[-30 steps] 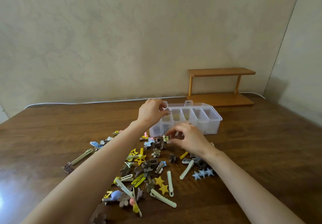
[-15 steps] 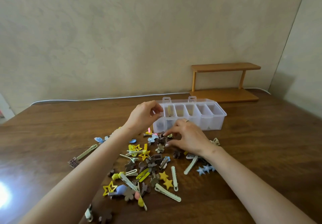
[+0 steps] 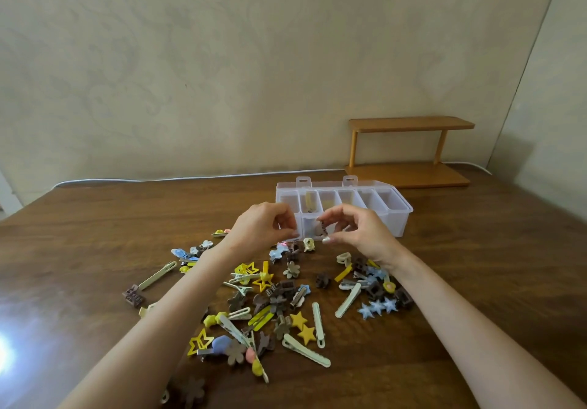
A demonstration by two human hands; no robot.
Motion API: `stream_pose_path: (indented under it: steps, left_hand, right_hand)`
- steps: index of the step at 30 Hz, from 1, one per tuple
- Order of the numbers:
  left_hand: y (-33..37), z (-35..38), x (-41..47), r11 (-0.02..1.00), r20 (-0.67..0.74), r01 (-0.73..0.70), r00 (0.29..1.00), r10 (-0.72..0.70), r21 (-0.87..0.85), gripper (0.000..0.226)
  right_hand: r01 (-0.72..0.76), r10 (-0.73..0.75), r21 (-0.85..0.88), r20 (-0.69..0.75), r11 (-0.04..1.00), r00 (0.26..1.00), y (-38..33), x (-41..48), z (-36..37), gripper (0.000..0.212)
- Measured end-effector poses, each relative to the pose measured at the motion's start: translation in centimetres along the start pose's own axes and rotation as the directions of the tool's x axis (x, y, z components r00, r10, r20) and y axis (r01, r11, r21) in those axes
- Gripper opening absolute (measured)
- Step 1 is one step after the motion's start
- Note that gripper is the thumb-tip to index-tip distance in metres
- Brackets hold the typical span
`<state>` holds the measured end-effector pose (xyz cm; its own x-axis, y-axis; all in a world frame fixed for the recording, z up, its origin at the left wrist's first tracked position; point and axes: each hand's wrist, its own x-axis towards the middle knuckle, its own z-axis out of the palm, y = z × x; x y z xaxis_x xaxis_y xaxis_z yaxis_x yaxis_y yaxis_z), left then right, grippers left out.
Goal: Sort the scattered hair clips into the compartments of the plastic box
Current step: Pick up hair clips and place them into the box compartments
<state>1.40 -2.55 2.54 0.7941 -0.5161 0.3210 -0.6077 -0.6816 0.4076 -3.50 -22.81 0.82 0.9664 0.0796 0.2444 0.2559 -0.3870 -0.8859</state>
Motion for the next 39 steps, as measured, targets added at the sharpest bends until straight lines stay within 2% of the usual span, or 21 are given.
stream_pose_path:
  steps: [5,11,13,17,23,29,33,36,39]
  left_hand:
    - [-0.5,0.5,-0.7,0.969,0.114,-0.097,0.991,0.073,0.227,0.015]
    - [-0.9,1.2,-1.0,0.971,0.160,-0.092,0.985,0.057,0.221,0.019]
    - [-1.0,1.3,-0.9,0.971,0.144,-0.089,0.988,0.057,0.223,0.017]
    - [-1.0,1.7,-0.9,0.980,0.134,-0.061,0.990,0.035,0.190,0.013]
    - [-1.5,1.4,-0.7,0.989,0.109,0.068,0.993,-0.054,-0.132,0.012]
    - [-1.2,0.9,-0.7,0.931,0.048,0.092,0.996,-0.080,-0.352,0.007]
    - [-0.8,0.7,-0.8,0.828,0.055,0.117,0.993,-0.104,-0.548,0.009]
    - [-0.3,0.5,-1.0,0.740,0.048,0.114,0.993,-0.110,-0.663,0.012]
    - [-0.4,0.5,-1.0,0.710,0.020,0.088,0.994,-0.103,-0.698,0.015]
  right_hand:
    - [0.015,-0.016,-0.026,-0.027,1.000,0.999,0.3,0.0,0.0,0.032]
    - [0.051,-0.059,-0.035,-0.255,0.998,0.965,-0.1,1.2,0.0,0.027]
    - [0.049,-0.083,-0.121,-0.301,0.991,0.950,-0.5,2.3,0.1,0.028]
    - [0.037,-0.129,-0.339,-0.254,0.940,0.958,-1.2,3.7,0.1,0.033]
    - [0.053,-0.176,-0.455,-0.232,0.889,0.957,-0.2,2.5,0.3,0.031]
    - [0.148,-0.275,-0.416,-0.265,0.897,0.924,0.0,1.6,1.0,0.025]
    - [0.245,-0.292,-0.321,-0.109,0.915,0.950,-0.6,0.8,1.6,0.034]
    - [0.262,-0.262,-0.215,0.026,0.941,0.965,-1.3,0.3,1.7,0.038]
    - [0.231,-0.228,-0.161,0.041,0.959,0.973,-1.5,0.1,1.9,0.032]
